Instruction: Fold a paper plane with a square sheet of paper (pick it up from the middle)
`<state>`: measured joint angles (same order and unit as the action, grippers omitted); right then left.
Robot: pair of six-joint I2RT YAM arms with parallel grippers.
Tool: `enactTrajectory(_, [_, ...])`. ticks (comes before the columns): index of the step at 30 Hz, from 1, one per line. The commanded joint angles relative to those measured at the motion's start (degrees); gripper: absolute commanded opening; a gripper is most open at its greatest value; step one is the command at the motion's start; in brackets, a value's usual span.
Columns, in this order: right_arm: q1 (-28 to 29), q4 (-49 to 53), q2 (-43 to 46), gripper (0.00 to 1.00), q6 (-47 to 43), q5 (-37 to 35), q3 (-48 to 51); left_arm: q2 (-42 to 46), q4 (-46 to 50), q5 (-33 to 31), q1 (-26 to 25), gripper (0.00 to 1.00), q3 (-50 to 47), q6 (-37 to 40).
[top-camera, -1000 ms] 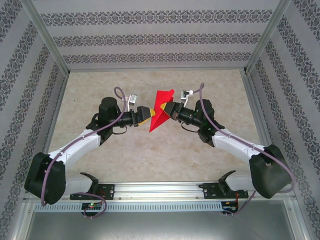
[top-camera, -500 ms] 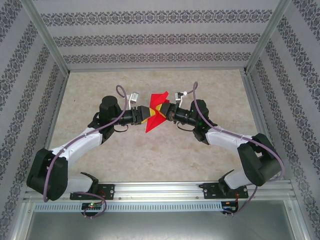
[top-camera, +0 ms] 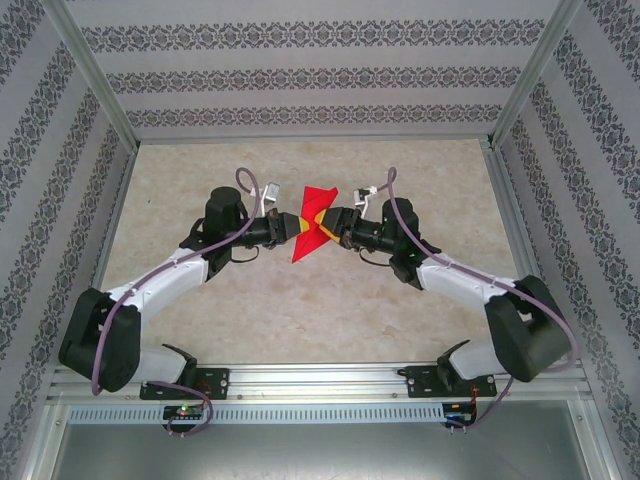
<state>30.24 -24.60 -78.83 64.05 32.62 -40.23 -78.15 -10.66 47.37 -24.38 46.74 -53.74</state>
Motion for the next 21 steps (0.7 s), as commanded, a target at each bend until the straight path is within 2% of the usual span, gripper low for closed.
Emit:
enactTrajectory(1, [-0.61,20.44,5.86,0.57,-11.72,-10.52,-2.56,-0.67,17.76,-6.42,0.38,0.06,5.28,13.56])
enactTrajectory(5, [-0.71,32.51,11.13,0.75,-16.70,-22.56,-2.08,-1.44,39.01,-20.98,-1.24,0.06,12.51,26.39])
enactTrajectory(8, [-0.79,36.61,13.66,0.85,-18.32,-29.33,-0.69,-2.49,50.21,-36.19,-4.68,0.06,17.74,31.99])
enactTrajectory(12, [-1.02,39.37,15.10,0.91,-18.58,-35.10,0.83,-6.74,61.48,-60.24,-10.99,0.07,24.21,34.04])
enactTrajectory(15, [-1.62,41.20,15.02,0.92,-18.12,-37.96,1.07,-11.46,67.43,-73.30,-14.27,0.06,28.20,32.43])
enactTrajectory(18, [-2.82,43.13,14.82,0.92,-17.07,-39.60,1.38,-16.64,71.59,-81.06,-16.91,0.04,31.79,30.20])
enactTrajectory(21, [-4.19,43.41,14.93,0.93,-16.35,-39.40,2.33,-21.02,71.82,-82.27,-18.82,0.00,34.02,28.58])
